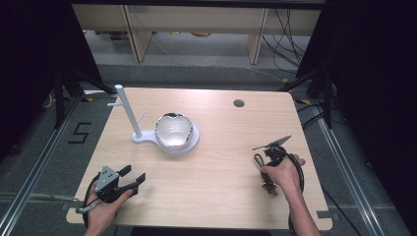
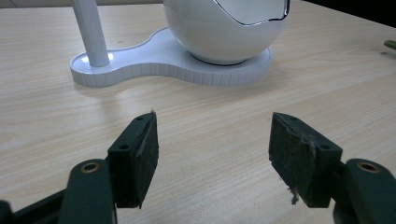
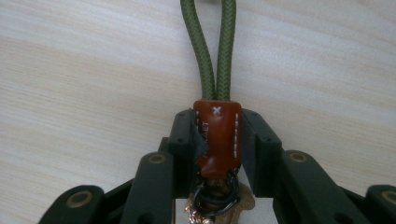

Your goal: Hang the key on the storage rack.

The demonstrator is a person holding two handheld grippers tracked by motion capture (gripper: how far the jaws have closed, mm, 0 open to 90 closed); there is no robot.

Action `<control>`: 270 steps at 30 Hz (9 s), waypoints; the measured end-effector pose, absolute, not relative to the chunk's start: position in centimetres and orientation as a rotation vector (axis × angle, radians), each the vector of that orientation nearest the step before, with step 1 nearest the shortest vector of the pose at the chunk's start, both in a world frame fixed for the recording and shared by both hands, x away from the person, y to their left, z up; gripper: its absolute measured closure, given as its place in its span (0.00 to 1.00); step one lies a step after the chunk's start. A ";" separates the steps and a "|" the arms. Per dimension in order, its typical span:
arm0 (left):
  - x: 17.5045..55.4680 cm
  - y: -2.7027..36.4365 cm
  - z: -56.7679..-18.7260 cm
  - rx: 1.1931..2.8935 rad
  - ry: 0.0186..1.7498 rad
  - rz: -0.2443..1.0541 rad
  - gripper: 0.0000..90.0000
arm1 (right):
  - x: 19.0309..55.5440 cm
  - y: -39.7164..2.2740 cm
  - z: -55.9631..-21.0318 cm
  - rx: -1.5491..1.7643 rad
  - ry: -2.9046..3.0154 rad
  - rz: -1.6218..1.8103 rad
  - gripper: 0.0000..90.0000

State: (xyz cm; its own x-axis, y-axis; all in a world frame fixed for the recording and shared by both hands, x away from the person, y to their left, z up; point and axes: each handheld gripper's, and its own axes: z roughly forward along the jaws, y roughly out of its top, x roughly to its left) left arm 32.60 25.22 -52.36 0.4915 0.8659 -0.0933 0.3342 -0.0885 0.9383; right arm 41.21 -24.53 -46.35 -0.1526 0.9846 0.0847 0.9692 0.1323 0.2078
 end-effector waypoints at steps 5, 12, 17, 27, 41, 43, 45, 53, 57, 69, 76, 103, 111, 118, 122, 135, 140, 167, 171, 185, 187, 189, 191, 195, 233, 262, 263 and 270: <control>32.4 25.2 -52.3 1.658 1.076 0.611 0.36 | 40.4 -24.7 -46.1 1.939 2.315 0.380 0.76; 32.6 25.2 -52.4 1.658 1.046 0.618 0.36 | 38.8 -25.0 -45.7 1.862 2.294 0.525 0.76; 32.3 25.2 -52.3 1.663 1.081 0.618 0.36 | 38.0 -25.3 -45.8 1.747 2.287 0.626 0.76; 32.5 25.2 -52.4 1.653 1.050 0.617 0.36 | 36.6 -25.4 -46.0 1.672 2.182 0.793 0.76; 32.4 25.2 -52.3 1.664 1.073 0.624 0.36 | 35.6 -25.8 -46.2 1.633 2.021 0.961 0.76; 32.4 25.2 -52.3 1.663 1.072 0.625 0.36 | 35.6 -25.8 -46.3 1.607 2.008 0.984 0.76; 32.3 25.2 -52.3 1.661 1.075 0.625 0.36 | 35.5 -25.8 -46.2 1.608 1.999 1.005 0.76; 32.3 25.2 -52.3 1.660 1.074 0.626 0.36 | 35.1 -25.8 -45.8 1.554 1.923 1.080 0.76; 32.3 25.2 -52.3 1.658 1.074 0.624 0.36 | 34.9 -25.8 -45.7 1.530 1.896 1.098 0.76; 32.3 25.2 -52.3 1.658 1.076 0.625 0.36 | 34.3 -25.0 -45.7 1.417 1.837 1.193 0.76; 32.3 25.2 -52.3 1.658 1.077 0.627 0.37 | 33.9 -24.4 -46.1 1.348 1.836 1.224 0.76; 32.3 25.3 -52.3 1.644 1.089 0.628 0.37 | 32.6 -21.7 -45.7 1.191 1.801 1.384 0.76; 32.3 25.3 -52.3 1.643 1.093 0.629 0.37 | 32.4 -21.0 -45.5 1.161 1.811 1.405 0.76; 32.4 25.3 -52.3 1.637 1.080 0.627 0.37 | 32.3 -20.5 -45.5 1.124 1.814 1.405 0.76; 32.4 25.3 -52.3 1.636 1.084 0.625 0.37 | 32.1 -19.9 -45.4 1.135 1.827 1.440 0.76; 32.4 25.3 -52.3 1.636 1.083 0.628 0.36 | 31.9 -18.2 -45.7 1.123 1.857 1.478 0.76; 32.5 25.3 -52.4 1.631 1.069 0.630 0.36 | 31.8 -17.7 -45.7 1.088 1.868 1.480 0.76; 31.9 20.7 -45.8 1.567 0.839 0.475 0.45 | 31.7 -13.9 -45.5 0.991 1.926 1.536 0.76; 32.1 19.0 -44.5 1.572 0.805 0.436 0.46 | 31.5 -13.5 -45.5 0.984 1.927 1.527 0.76; 33.5 13.6 -42.4 1.566 0.721 0.253 0.56 | 31.0 -12.2 -45.4 0.959 1.935 1.551 0.76; 33.8 13.1 -42.3 1.558 0.716 0.224 0.59 | 31.0 -12.1 -45.5 0.953 1.938 1.569 0.76; 34.0 12.7 -42.3 1.553 0.710 0.214 0.61 | 31.0 -12.0 -45.6 0.941 1.931 1.561 0.76; 34.1 12.4 -42.2 1.556 0.708 0.210 0.64 | 30.8 -11.8 -45.7 0.964 1.942 1.552 0.76; 34.4 12.0 -42.4 1.561 0.704 0.203 0.68 | 30.8 -11.7 -45.7 0.946 1.957 1.541 0.76; 34.5 13.0 -41.0 1.605 0.694 0.333 0.93 | 30.5 -11.1 -45.6 0.928 2.005 1.496 0.59; 33.9 21.5 -40.2 1.534 0.822 0.507 0.93 | 30.7 -14.0 -45.8 1.031 1.912 1.469 0.56; 33.8 21.8 -40.2 1.534 0.830 0.518 0.92 | 30.7 -14.0 -45.8 1.032 1.906 1.469 0.56; 33.6 23.4 -39.9 1.522 0.892 0.563 0.93 | 30.6 -14.5 -45.9 1.064 1.893 1.462 0.56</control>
